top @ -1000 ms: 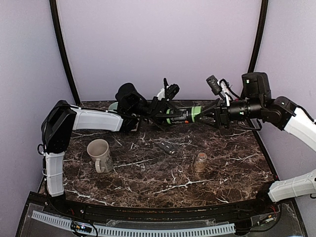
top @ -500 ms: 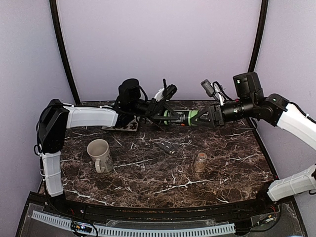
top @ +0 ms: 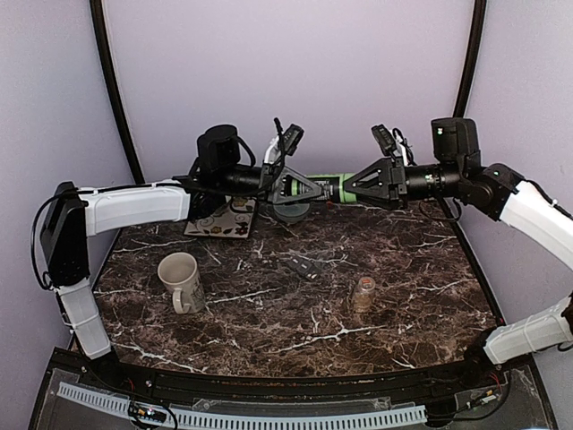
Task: Sort the pills into containers
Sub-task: Screw the lid of the pill bottle onto the pill bottle.
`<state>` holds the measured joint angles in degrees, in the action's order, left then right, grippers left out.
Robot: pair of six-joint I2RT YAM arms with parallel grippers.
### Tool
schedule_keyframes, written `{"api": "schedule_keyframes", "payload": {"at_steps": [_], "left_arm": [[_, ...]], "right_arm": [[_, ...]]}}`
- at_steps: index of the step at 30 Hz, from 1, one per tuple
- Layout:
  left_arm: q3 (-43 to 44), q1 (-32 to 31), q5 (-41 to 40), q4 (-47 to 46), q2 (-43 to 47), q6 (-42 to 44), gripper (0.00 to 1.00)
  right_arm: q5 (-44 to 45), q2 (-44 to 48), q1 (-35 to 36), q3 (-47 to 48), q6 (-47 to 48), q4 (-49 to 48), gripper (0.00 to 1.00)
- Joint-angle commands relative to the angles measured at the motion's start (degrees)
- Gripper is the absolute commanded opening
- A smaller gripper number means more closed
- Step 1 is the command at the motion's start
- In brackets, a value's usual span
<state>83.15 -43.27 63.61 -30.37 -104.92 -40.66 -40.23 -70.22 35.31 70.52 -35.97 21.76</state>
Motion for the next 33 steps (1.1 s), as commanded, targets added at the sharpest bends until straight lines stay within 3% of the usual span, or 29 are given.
{"api": "schedule_keyframes", "payload": {"at_steps": [1,6,15,22,33], "left_arm": [[0.7,-6.8,-8.7,-2.2,4.7,9.0,0.00],[0.7,-7.5,-12.4,3.0,6.8,16.1,0.00],[-4.6,-10.2,-26.9,6.9,13.4,29.8,0.00],[-6.7,-10.3,-28.3,5.6,14.7,29.3,0.00],[-12.8,-8.4,-29.3,-3.8,16.8,19.9,0.00]], "right_arm": [[-4.6,-6.1,2.0,-2.3,-9.8,-8.8,0.11],[-6.0,-7.3,1.9,-2.6,-14.9,-10.5,0.09],[-9.4,-6.1,1.6,-9.7,-29.0,-21.8,0.07],[-9.1,-6.0,1.6,-9.0,-30.3,-21.9,0.08],[-7.0,-3.7,1.1,-7.9,-28.3,-20.9,0.42]]}}
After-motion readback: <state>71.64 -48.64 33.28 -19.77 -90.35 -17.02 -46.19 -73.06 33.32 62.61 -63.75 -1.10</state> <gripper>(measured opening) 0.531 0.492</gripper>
